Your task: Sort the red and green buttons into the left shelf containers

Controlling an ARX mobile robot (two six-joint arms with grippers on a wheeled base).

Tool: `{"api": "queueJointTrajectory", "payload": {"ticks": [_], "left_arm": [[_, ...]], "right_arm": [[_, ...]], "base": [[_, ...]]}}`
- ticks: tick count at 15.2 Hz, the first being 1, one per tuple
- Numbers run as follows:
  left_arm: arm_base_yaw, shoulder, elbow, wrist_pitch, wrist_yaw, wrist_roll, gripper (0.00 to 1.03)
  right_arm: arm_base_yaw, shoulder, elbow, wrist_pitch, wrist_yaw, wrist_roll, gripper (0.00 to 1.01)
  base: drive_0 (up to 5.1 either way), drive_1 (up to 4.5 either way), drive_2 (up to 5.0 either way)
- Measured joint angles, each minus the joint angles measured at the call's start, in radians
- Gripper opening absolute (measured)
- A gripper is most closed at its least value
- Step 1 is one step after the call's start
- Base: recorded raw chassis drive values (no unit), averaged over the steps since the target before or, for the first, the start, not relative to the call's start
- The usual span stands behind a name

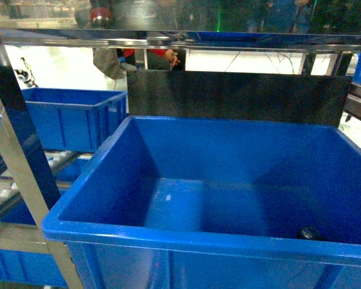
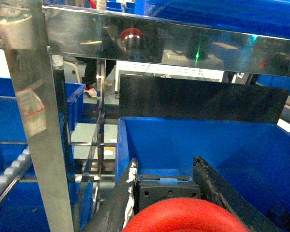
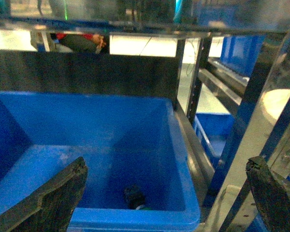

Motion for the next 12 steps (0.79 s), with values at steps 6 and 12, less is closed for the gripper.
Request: {"api": "queueJointTrajectory", "payload": {"ticks": [6, 12], "left_arm": [[-0.002, 0.000, 0.000, -0.005, -0.002, 0.000, 0.28], [-0.199, 0.330, 0.047, 0.108, -0.025, -0.025, 0.28]], "right_arm": [[0.016, -0.321, 0.006, -0.218, 0.026, -0.057, 0.98], [0.016, -0.321, 0.006, -0.218, 0.026, -0.059, 0.98]], "base": [[0.0, 0.00, 0.0], [0.0, 0.00, 0.0]]}}
